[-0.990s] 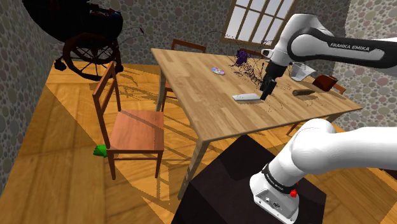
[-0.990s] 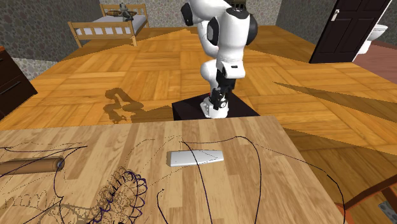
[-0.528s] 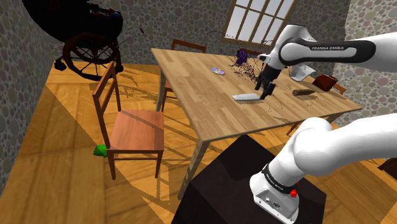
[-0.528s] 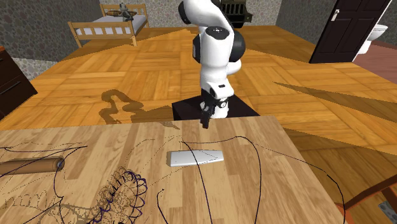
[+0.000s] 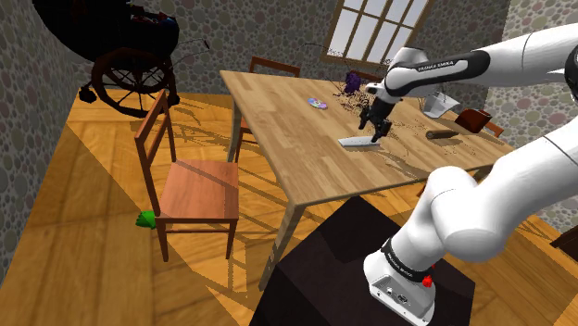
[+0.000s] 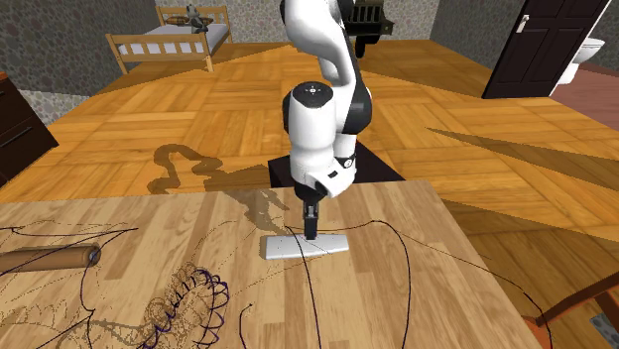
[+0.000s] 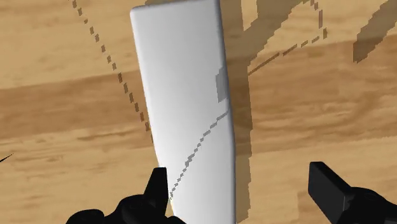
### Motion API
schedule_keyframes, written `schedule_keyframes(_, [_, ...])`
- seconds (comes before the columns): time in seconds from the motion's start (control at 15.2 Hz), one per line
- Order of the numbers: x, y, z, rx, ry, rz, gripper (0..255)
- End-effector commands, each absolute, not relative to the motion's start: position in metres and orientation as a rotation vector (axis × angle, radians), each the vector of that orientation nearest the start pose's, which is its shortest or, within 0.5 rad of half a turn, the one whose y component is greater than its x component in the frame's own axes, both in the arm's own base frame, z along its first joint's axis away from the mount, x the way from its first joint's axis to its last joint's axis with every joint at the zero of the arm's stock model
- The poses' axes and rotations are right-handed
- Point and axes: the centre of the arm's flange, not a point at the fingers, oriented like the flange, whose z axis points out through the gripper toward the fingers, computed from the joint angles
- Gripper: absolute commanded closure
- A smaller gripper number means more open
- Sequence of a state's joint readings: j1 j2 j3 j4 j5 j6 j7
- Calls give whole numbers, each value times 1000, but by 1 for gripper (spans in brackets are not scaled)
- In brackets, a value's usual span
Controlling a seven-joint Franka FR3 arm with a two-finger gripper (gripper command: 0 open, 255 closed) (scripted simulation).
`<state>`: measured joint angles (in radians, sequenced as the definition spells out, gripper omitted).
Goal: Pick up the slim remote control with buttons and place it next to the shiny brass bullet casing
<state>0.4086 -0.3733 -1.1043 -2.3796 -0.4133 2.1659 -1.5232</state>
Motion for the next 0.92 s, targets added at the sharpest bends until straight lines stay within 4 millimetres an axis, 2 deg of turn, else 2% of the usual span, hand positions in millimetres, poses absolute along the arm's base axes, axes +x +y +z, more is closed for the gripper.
schedule_keyframes(0.0, [368,-332,368,-2614,-1762,4,0])
schedule_keyframes(0.07, [369,-333,367,-2609,-1770,3,0])
schedule_keyframes(0.53, [370,-333,327,-2609,-1770,3,0])
schedule_keyframes(0.86, [370,-333,327,-2609,-1770,3,0])
